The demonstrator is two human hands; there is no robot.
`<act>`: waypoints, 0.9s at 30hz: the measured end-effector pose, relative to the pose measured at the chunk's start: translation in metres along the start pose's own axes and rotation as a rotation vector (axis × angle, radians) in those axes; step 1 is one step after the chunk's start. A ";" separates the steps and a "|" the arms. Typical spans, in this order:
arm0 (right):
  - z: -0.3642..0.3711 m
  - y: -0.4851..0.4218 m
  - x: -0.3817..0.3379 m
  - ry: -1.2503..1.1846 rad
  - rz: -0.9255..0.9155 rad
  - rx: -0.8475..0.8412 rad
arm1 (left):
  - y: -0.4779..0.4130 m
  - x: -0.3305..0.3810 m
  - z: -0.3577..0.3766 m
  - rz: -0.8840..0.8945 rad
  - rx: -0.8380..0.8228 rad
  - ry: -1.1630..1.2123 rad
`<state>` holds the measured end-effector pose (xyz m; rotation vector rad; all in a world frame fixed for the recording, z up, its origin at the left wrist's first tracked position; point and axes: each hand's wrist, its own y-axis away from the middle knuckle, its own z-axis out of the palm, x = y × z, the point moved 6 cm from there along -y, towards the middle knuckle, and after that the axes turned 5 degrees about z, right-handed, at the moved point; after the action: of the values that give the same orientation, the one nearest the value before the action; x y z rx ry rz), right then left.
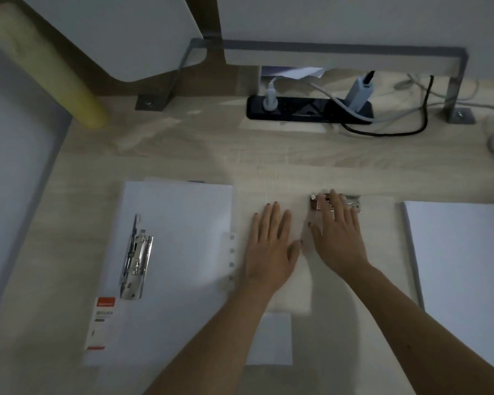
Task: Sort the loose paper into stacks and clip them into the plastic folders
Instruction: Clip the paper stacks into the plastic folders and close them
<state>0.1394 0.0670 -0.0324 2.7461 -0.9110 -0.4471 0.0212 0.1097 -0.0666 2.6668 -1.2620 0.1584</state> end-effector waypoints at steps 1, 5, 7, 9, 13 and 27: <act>0.003 -0.004 -0.001 0.016 -0.020 -0.001 | -0.001 0.000 0.003 -0.005 -0.002 0.001; 0.010 -0.014 0.000 0.046 -0.084 0.061 | -0.002 0.001 0.006 0.009 0.031 0.008; 0.013 -0.016 0.004 0.064 -0.101 0.080 | -0.002 0.001 0.005 0.001 0.046 0.013; 0.015 -0.018 0.007 0.086 -0.106 0.081 | -0.003 0.001 0.004 -0.009 0.052 0.016; 0.014 -0.018 0.011 0.101 -0.126 0.089 | -0.006 0.001 0.003 -0.020 0.044 0.039; -0.041 -0.029 0.056 -0.670 0.264 0.358 | -0.006 0.000 0.003 -0.027 0.058 0.017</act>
<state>0.2126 0.0603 -0.0146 2.7331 -1.6172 -1.3052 0.0262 0.1127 -0.0700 2.7231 -1.2345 0.2169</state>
